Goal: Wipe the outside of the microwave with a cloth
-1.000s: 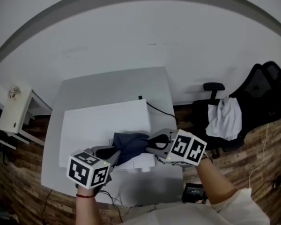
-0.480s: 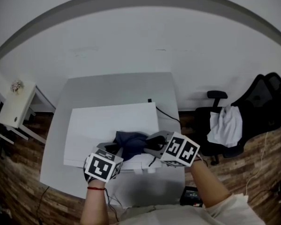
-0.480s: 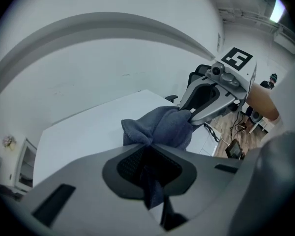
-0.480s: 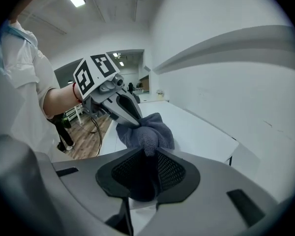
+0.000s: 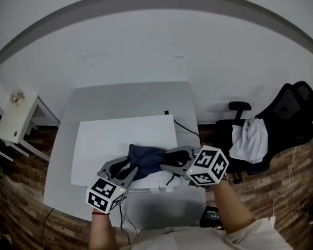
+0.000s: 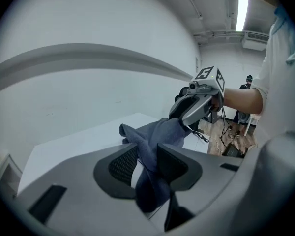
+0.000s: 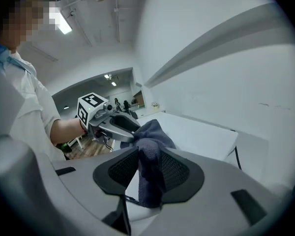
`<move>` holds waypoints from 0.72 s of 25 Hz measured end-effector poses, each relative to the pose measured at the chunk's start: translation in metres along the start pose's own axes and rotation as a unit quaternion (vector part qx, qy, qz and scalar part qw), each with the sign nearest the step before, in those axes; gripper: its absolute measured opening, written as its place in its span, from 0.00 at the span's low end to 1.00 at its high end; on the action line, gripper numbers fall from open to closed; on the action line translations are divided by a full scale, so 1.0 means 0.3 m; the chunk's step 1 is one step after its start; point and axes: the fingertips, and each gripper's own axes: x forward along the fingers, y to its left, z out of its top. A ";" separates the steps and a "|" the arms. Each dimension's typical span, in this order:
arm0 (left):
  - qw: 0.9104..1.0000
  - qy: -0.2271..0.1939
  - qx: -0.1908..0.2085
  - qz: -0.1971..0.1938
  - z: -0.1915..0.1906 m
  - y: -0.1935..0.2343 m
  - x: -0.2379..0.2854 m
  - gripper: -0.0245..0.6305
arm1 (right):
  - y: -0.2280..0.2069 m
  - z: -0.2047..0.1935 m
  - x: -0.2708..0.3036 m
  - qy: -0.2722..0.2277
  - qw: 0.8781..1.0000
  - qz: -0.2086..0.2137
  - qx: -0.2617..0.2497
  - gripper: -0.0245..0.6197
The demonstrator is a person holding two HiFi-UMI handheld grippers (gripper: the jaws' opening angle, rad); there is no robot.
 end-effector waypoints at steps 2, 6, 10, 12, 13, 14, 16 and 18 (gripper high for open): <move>1.000 -0.012 0.009 0.004 0.001 0.010 -0.021 0.26 | 0.007 0.019 -0.010 -0.015 1.000 0.003 0.007 0.25; 0.995 -0.099 -0.006 0.031 0.076 0.047 -0.109 0.27 | 0.020 0.083 -0.048 -0.065 0.998 0.001 0.009 0.25; 0.974 -0.220 -0.039 0.028 0.213 0.054 -0.189 0.27 | 0.025 0.153 -0.069 -0.108 0.994 -0.008 -0.016 0.25; 0.969 -0.244 -0.035 0.016 0.250 0.033 -0.193 0.27 | 0.035 0.177 -0.081 -0.127 0.992 -0.007 -0.028 0.25; 0.968 -0.251 -0.027 0.010 0.264 0.014 -0.188 0.27 | 0.042 0.184 -0.092 -0.136 0.990 -0.005 -0.031 0.25; 0.966 -0.256 -0.017 0.004 0.278 -0.007 -0.183 0.27 | 0.049 0.189 -0.107 -0.145 0.989 -0.005 -0.034 0.25; 0.962 -0.273 -0.002 -0.007 0.306 -0.053 -0.175 0.24 | 0.065 0.196 -0.138 -0.163 0.986 -0.008 -0.045 0.25; 0.957 -0.290 0.006 -0.020 0.331 -0.096 -0.163 0.19 | 0.078 0.199 -0.160 -0.177 0.982 -0.017 -0.059 0.25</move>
